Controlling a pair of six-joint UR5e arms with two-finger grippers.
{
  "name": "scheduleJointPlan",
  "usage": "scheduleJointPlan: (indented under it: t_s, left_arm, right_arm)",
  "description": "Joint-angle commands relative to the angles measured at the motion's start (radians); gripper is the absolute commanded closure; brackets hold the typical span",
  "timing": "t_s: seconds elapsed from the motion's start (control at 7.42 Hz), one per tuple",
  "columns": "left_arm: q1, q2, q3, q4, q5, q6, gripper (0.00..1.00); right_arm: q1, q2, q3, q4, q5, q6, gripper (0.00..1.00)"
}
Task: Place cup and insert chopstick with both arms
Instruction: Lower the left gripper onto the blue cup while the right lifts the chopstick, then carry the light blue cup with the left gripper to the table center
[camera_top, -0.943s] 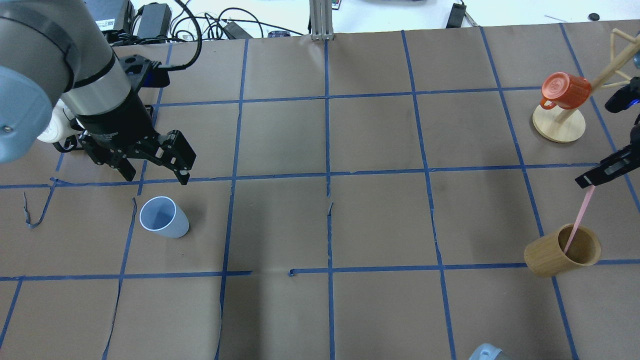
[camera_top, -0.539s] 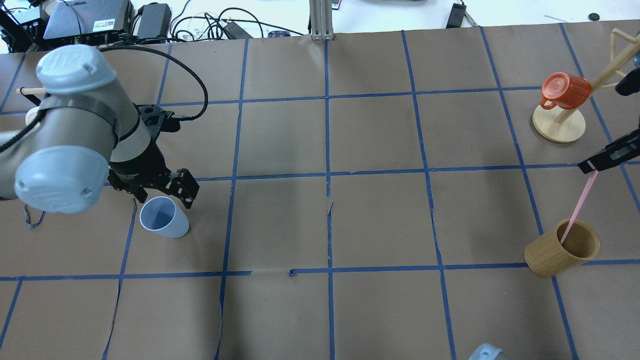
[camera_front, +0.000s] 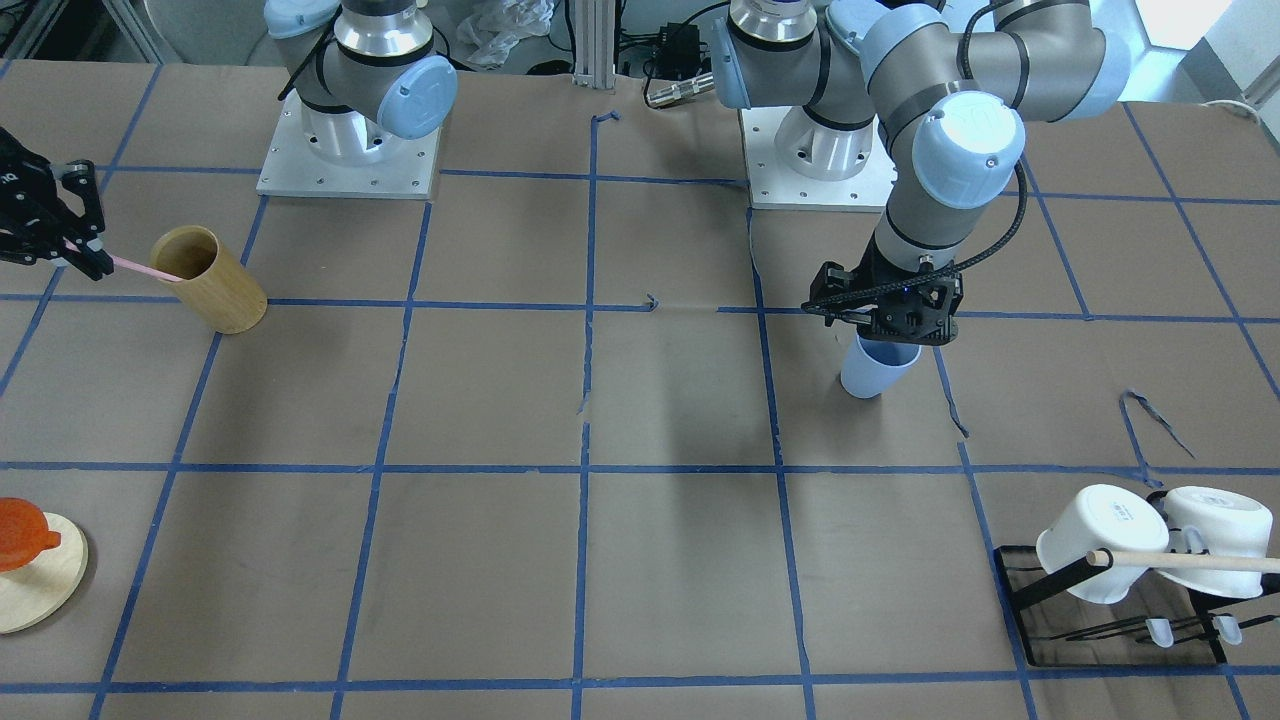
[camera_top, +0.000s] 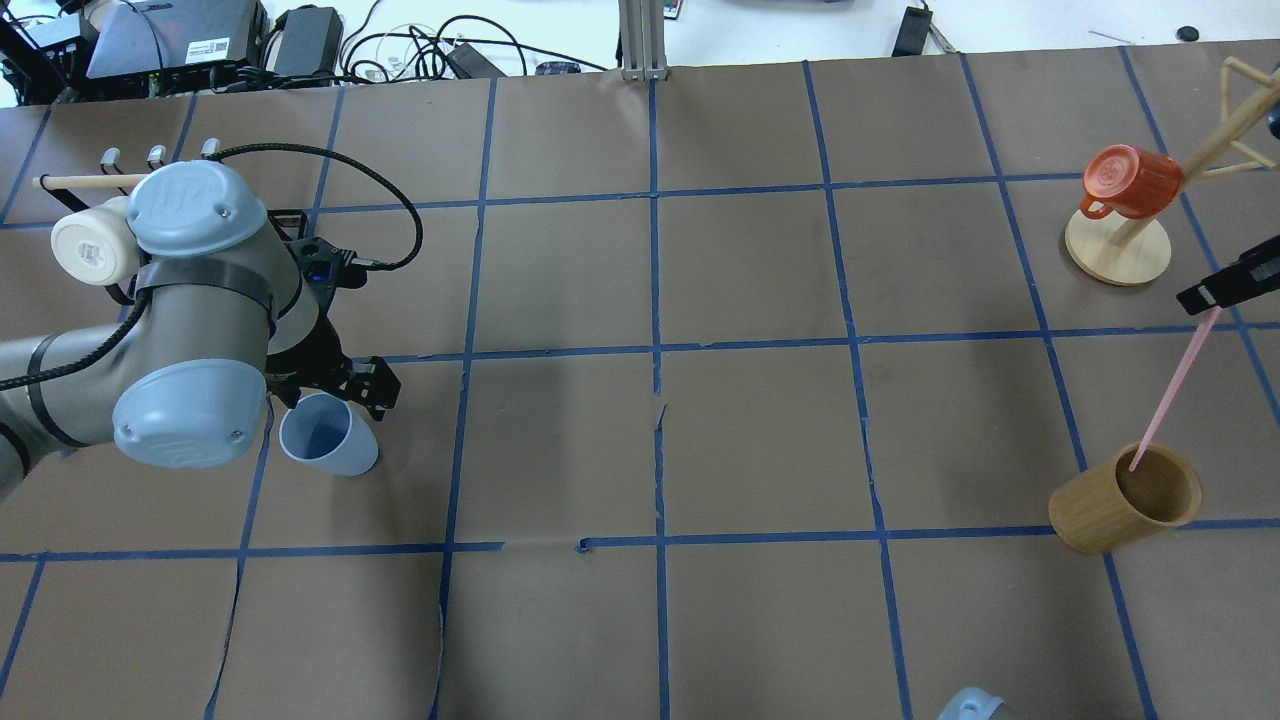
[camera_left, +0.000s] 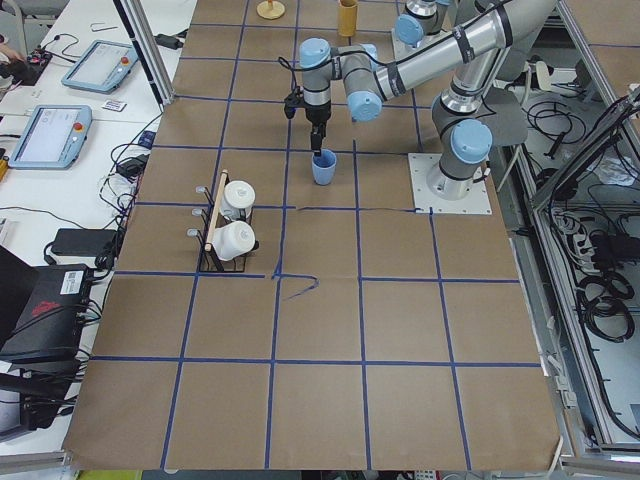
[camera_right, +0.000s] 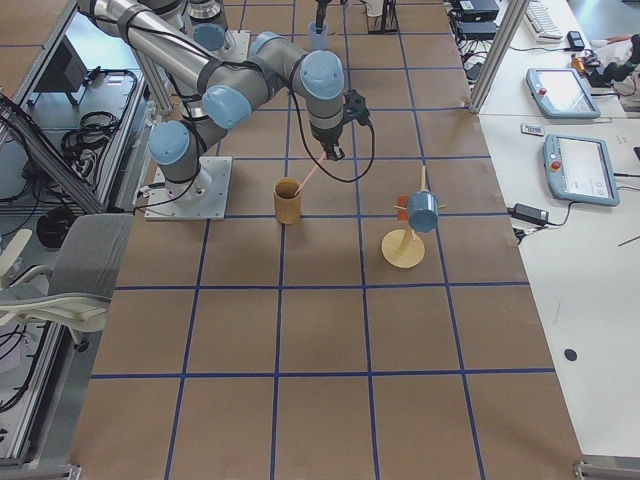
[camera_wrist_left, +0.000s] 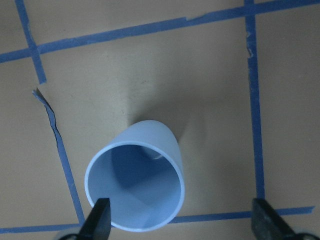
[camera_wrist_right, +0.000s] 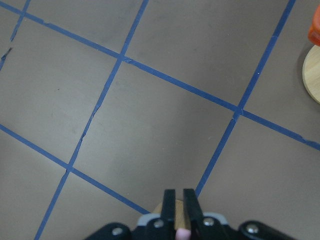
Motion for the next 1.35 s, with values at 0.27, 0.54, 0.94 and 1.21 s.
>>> scheduleJointPlan:
  t_s: [0.27, 0.54, 0.94, 1.21]
  left_arm:
    - [0.001, -0.009, -0.057, 0.057, 0.001, 0.042, 0.96]
    - [0.0, -0.011, -0.049, 0.057, 0.001, 0.046, 1.0]
    - [-0.002, -0.018, -0.022, 0.055, -0.001, 0.029, 1.0]
    - [-0.039, -0.031, 0.032, 0.035, -0.002, -0.043, 1.0]
  right_arm:
    - [0.006, -0.001, -0.124, 0.114, 0.028, 0.066, 0.99]
    - [0.029, 0.027, -0.132, 0.094, 0.052, 0.118, 1.0]
    - [0.216, 0.083, -0.132, -0.078, 0.042, 0.337, 1.0]
    - [0.325, 0.082, -0.158, -0.088, 0.035, 0.463, 1.0]
